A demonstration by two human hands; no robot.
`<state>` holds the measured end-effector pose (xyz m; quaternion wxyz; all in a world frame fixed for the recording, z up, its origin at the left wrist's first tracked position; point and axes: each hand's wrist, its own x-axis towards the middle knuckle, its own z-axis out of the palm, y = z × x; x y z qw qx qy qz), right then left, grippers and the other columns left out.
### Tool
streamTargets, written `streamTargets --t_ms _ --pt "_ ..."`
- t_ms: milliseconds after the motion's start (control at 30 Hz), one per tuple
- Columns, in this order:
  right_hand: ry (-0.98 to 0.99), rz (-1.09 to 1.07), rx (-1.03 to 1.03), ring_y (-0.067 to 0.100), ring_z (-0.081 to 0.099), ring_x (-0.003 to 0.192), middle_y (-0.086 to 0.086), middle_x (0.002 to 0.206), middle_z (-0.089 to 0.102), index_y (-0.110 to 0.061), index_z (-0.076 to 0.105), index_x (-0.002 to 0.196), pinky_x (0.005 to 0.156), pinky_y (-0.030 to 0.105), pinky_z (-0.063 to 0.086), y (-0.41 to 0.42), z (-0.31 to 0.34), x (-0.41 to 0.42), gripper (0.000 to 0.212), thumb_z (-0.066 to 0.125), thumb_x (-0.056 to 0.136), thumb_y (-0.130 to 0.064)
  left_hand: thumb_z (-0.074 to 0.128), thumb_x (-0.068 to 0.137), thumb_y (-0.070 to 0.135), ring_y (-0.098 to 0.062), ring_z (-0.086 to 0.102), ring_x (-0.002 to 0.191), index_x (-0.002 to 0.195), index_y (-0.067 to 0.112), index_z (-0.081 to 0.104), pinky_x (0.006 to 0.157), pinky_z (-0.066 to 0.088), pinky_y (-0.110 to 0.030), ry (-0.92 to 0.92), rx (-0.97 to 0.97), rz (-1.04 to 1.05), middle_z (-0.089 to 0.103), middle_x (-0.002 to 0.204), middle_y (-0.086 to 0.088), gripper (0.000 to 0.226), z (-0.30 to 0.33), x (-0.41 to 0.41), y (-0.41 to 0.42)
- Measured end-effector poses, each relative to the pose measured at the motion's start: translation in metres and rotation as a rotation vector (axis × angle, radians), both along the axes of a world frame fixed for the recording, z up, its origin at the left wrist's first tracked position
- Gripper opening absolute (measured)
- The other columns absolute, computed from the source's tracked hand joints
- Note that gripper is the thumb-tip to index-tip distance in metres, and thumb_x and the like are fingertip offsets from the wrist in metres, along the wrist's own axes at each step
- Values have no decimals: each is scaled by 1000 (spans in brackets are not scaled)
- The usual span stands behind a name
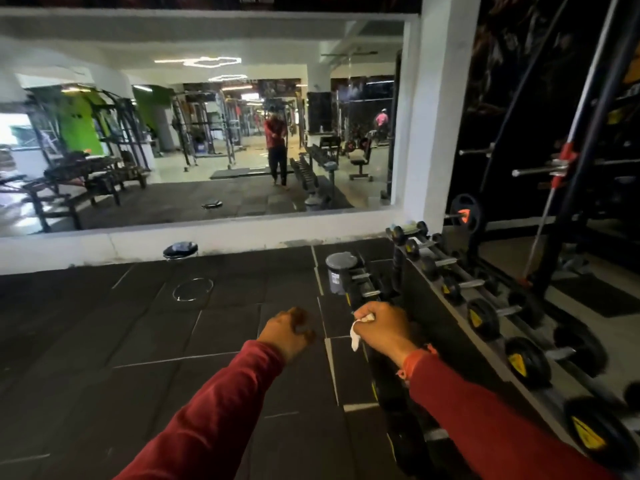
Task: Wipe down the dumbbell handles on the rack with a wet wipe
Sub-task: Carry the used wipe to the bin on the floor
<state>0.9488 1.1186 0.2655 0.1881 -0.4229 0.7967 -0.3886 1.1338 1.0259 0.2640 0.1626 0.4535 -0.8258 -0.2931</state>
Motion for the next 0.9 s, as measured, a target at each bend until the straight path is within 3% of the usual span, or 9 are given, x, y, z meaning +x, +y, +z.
streamTargets --t_ms 100,267,467,567,733,833,900 --pt "-1 10 -15 18 68 98 1 103 74 -20 76 100 76 18 45 -77 3 -27 22 72 80 -12 67 86 28 -21 58 118 131 14 58 99 43 -25 17 8 44 62 130 -5 48 2 -24 -69" --pt "24 54 -17 20 67 88 7 92 72 -9 74 90 62 20 42 -203 -10 -53 10 71 81 -7 68 86 26 -22 57 121 133 12 57 101 44 -28 52 36 81 61 132 -6 50 -15 -50 -189" --pt "23 49 52 20 64 85 10 96 73 -6 76 92 76 30 52 -369 -43 -86 13 68 82 -8 69 86 26 -23 58 119 132 12 58 100 45 -28 39 50 62 62 130 -6 50 -51 -84 -369" --pt "-28 9 106 11 59 73 11 98 72 -4 75 97 66 21 48 -451 -45 -108 16 64 85 -5 67 87 27 -22 57 120 134 14 57 99 46 -27 12 102 39 62 129 -4 50 -57 -107 -458" --pt "-69 -24 180 20 62 107 3 113 69 -19 73 105 86 27 45 -581 -61 -153 23 62 87 -10 65 89 30 -21 58 119 137 17 53 95 45 -24 -53 162 -25 61 130 -3 51 -68 -154 -594" --pt "-74 -56 200 20 62 109 1 115 68 -21 72 109 85 26 44 -653 -72 -187 25 62 88 -12 64 90 31 -21 57 118 137 19 52 91 44 -22 -82 180 -71 60 132 -3 50 -82 -189 -667" --pt "-112 -83 202 21 64 106 1 111 70 -24 74 104 89 33 52 -702 -87 -215 24 63 86 -13 63 91 31 -21 56 120 139 19 50 90 44 -22 -99 200 -91 58 133 -3 51 -95 -215 -716"
